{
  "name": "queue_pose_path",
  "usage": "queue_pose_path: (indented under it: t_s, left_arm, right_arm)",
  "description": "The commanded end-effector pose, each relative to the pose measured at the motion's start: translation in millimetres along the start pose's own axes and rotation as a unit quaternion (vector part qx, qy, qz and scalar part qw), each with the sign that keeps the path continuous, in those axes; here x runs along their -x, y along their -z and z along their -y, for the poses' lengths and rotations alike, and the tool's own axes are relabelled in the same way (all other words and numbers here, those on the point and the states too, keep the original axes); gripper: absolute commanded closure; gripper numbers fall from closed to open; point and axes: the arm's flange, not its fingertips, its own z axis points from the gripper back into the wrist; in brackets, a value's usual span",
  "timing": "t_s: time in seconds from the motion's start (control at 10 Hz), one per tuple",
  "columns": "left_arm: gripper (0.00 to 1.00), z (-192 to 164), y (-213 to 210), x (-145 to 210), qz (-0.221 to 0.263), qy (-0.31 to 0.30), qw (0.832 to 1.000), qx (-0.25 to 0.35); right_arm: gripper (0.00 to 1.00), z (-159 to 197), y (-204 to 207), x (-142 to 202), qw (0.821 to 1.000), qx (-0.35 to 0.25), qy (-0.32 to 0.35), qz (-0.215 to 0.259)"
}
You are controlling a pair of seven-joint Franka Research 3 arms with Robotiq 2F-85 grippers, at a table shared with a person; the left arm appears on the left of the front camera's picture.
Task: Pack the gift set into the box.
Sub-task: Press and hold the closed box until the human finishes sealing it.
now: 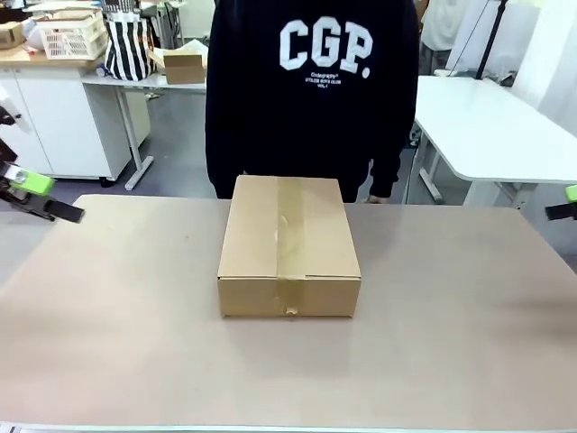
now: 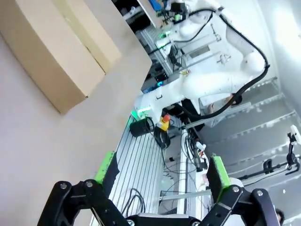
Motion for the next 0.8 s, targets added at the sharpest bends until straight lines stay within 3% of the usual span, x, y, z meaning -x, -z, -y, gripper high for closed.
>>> queue_pose_path:
  t_s: [0.0, 0.7]
  left_arm:
    - [0.00, 9.0, 15.2, -18.6, -0.030, 0.020, 0.999, 0.003]
    - [0.00, 9.0, 15.2, -18.6, -0.030, 0.020, 0.999, 0.003]
  right_arm:
    - [0.00, -12.5, 23.0, -18.1, 0.998, -0.014, -0.020, -0.060]
    - [0.00, -12.5, 23.0, -18.1, 0.998, -0.014, -0.020, -0.060]
